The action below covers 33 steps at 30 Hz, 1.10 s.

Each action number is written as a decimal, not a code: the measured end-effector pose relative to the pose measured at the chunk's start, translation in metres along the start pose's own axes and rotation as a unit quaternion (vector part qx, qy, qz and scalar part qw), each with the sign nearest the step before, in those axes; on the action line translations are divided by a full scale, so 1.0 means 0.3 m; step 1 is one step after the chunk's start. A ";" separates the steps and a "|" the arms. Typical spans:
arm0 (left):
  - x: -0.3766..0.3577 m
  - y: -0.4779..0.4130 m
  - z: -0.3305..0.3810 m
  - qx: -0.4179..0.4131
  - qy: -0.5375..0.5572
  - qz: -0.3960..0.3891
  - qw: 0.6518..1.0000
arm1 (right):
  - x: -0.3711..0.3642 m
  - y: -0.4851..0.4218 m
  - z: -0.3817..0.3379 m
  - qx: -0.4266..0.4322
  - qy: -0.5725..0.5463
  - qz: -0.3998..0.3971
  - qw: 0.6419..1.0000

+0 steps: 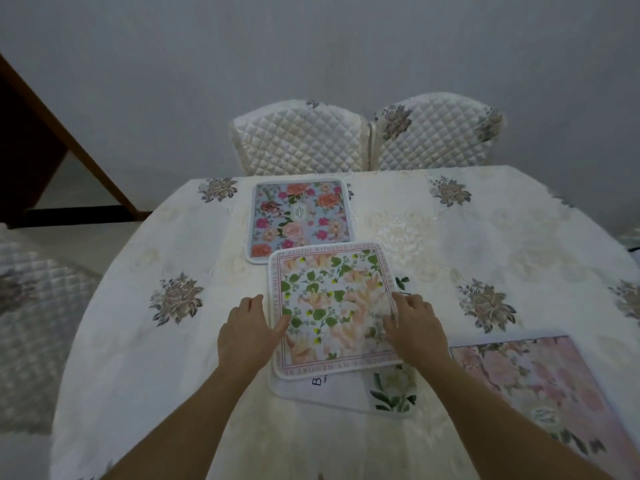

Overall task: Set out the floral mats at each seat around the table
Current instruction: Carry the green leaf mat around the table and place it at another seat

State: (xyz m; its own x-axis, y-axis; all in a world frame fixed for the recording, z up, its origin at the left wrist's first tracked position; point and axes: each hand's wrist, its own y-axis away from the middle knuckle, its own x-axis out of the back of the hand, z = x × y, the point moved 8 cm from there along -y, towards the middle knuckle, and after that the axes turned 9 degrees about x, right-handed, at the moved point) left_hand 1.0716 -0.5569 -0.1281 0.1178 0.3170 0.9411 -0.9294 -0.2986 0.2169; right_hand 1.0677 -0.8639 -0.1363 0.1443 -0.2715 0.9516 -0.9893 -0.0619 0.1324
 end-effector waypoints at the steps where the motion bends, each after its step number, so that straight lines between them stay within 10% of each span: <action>1: -0.017 -0.023 0.003 0.008 0.010 -0.009 1.000 | -0.012 -0.019 0.028 -0.021 -0.010 -0.001 1.000; 33: -0.142 -0.126 0.011 0.094 0.238 -0.004 0.967 | -0.084 -0.182 0.060 -0.142 -0.332 0.021 0.932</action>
State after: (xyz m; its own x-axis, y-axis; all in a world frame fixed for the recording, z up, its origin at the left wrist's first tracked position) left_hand 1.1030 -0.5620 -0.1755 -0.0906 0.6851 0.7228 -0.8434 -0.4388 0.3101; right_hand 1.1185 -0.8708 -0.1723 -0.0055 -0.8089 0.5880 -0.9469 0.1933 0.2571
